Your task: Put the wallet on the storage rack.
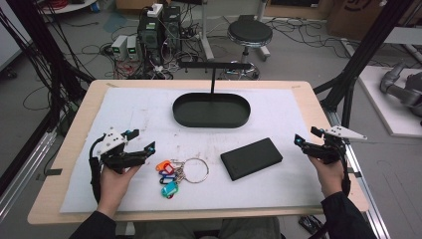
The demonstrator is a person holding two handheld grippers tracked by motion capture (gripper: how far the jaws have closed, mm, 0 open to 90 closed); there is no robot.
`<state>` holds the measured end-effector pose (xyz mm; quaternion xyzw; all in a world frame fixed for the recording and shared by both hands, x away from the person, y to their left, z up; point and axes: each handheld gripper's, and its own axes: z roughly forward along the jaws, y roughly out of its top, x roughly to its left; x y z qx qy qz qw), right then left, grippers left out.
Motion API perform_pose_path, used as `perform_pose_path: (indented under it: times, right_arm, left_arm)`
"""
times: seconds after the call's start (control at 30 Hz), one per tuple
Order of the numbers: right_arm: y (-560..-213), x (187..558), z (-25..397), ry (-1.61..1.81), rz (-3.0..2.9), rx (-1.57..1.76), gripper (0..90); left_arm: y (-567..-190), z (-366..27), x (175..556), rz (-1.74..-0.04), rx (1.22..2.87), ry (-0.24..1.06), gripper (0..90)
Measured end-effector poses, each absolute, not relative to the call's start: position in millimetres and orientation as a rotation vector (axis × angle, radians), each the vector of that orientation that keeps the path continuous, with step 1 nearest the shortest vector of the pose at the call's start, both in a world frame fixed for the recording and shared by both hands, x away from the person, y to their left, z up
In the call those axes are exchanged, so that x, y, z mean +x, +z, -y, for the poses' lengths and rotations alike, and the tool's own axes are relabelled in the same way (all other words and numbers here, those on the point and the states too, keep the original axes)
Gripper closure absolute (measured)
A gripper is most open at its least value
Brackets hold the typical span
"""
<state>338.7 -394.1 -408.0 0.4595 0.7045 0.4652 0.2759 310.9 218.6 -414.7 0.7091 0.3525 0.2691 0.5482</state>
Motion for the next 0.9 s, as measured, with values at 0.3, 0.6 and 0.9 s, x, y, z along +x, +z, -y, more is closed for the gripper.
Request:
perform_pose_path:
  times: [0.3,0.6,0.9]
  right_arm:
    - [-407.8,334.8,394.5,1.285,-1.936,1.206,25.5]
    - [-412.0,343.1,379.6,1.287,-2.036,1.157,28.3]
    - [-413.1,365.9,356.5,1.261,-2.101,1.147,37.5]
  left_arm:
    - [-417.2,-206.2,314.3,-0.796,1.719,0.586,23.1]
    - [-417.8,-195.6,314.6,-0.781,1.740,0.552,24.3]
    - [-418.6,-195.7,309.9,-0.786,1.744,0.560,24.3]
